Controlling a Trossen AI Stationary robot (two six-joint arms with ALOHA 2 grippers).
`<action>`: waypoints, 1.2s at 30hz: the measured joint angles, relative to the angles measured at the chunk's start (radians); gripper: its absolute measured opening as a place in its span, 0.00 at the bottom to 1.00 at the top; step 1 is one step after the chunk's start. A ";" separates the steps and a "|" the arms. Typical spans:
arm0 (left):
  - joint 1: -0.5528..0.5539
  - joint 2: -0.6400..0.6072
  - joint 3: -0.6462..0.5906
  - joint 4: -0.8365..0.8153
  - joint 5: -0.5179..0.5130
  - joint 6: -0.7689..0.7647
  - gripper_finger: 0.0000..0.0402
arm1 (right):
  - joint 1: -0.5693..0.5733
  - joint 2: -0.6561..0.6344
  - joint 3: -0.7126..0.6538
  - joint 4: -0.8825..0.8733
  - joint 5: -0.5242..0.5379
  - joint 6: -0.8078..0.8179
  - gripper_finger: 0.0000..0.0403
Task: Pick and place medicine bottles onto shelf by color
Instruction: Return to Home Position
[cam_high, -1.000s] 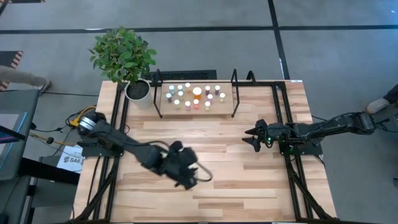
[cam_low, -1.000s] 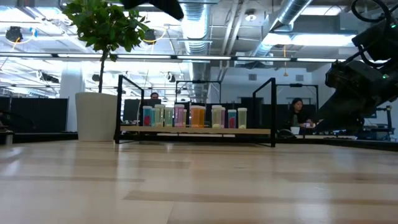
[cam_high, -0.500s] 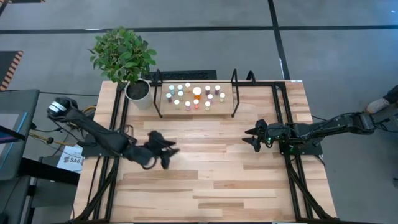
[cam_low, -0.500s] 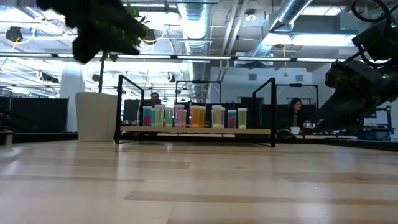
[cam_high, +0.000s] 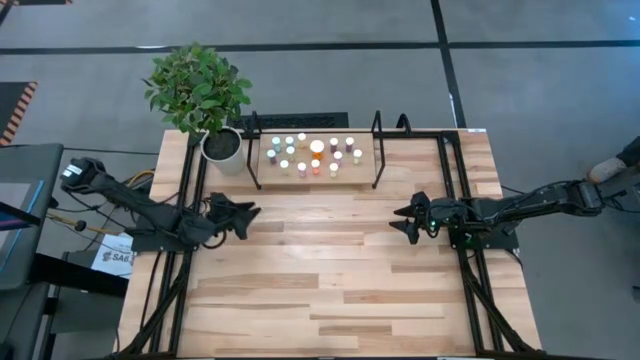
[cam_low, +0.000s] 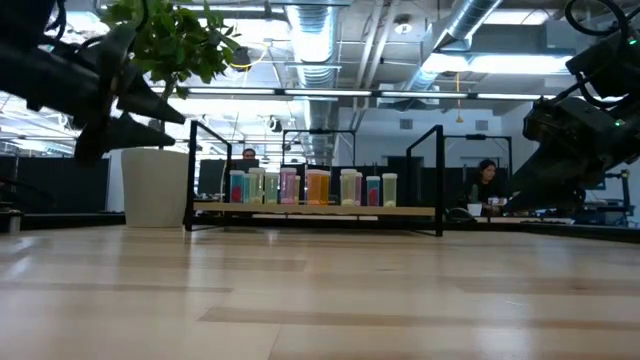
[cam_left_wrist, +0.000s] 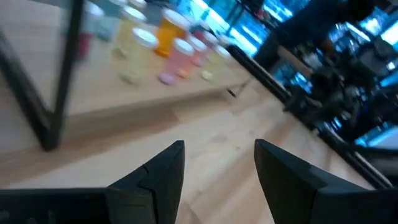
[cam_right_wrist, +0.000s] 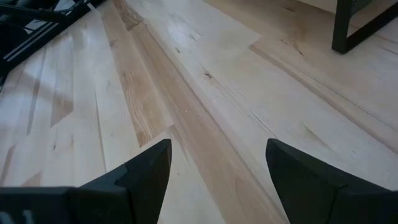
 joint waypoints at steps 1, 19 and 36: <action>0.006 -0.022 -0.012 -0.006 -0.011 -0.001 0.45 | 0.000 0.000 0.000 0.000 0.000 0.000 0.71; 0.048 -0.233 -0.120 -0.099 0.401 0.028 0.45 | 0.000 0.000 0.000 0.003 0.000 0.000 0.71; 0.047 -0.340 -0.113 -0.142 0.592 0.035 0.45 | 0.000 0.000 0.000 0.003 0.000 0.000 0.71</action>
